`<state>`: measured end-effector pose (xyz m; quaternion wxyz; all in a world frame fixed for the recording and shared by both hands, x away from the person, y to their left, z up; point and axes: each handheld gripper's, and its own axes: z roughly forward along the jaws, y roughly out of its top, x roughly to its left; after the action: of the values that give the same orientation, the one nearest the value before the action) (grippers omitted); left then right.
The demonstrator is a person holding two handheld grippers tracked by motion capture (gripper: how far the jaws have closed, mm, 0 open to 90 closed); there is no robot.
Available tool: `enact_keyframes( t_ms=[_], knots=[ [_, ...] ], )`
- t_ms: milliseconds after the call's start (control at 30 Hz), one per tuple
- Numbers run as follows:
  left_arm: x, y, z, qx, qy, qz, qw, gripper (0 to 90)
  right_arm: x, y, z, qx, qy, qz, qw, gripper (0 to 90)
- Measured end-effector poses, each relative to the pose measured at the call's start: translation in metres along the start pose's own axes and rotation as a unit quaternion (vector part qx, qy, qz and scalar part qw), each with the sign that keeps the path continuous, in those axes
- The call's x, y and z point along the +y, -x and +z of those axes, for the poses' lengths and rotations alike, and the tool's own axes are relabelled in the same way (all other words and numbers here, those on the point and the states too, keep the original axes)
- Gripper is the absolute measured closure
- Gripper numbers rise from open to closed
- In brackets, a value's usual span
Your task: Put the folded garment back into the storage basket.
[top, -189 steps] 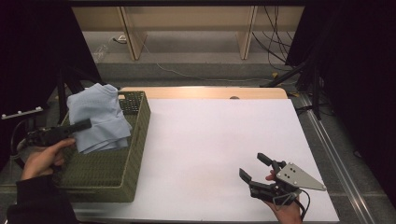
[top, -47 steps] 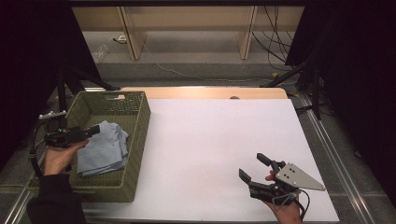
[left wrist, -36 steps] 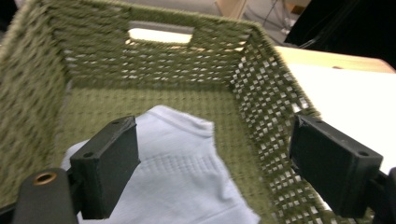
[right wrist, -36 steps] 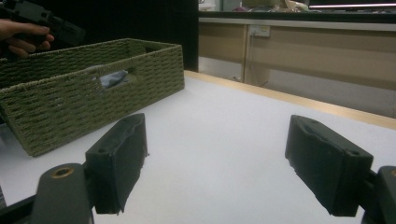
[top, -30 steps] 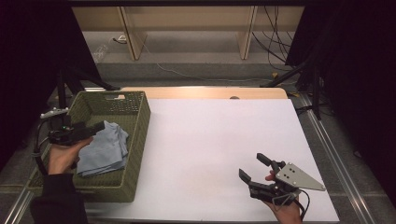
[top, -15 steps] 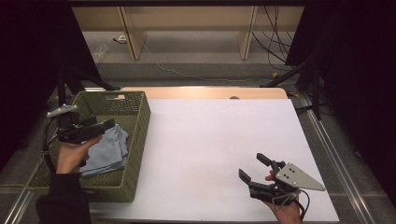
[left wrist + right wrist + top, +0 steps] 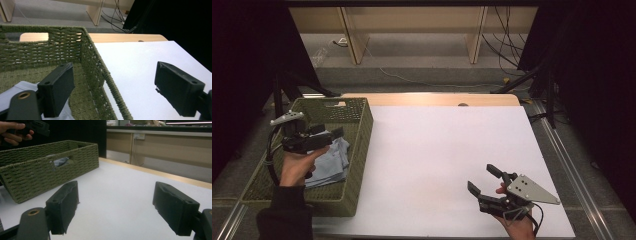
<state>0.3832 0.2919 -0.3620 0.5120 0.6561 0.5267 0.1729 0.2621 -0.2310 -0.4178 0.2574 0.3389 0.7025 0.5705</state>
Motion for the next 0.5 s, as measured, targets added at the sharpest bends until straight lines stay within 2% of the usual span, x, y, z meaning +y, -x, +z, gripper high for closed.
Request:
enact_keyframes(
  t_ms=[133, 500],
  knots=[
    [-0.001, 0.005, 0.002, -0.009, 0.007, -0.002, 0.9999, 15.8, 0.000, 0.000, 0.000, 0.000, 0.000, 0.000, 1.0000, 21.7],
    [-0.001, 0.024, 0.007, -0.028, 0.019, 0.017, 0.9993, 15.8, 0.000, 0.000, 0.000, 0.001, 0.000, 0.000, 1.0000, 21.7]
  ],
)
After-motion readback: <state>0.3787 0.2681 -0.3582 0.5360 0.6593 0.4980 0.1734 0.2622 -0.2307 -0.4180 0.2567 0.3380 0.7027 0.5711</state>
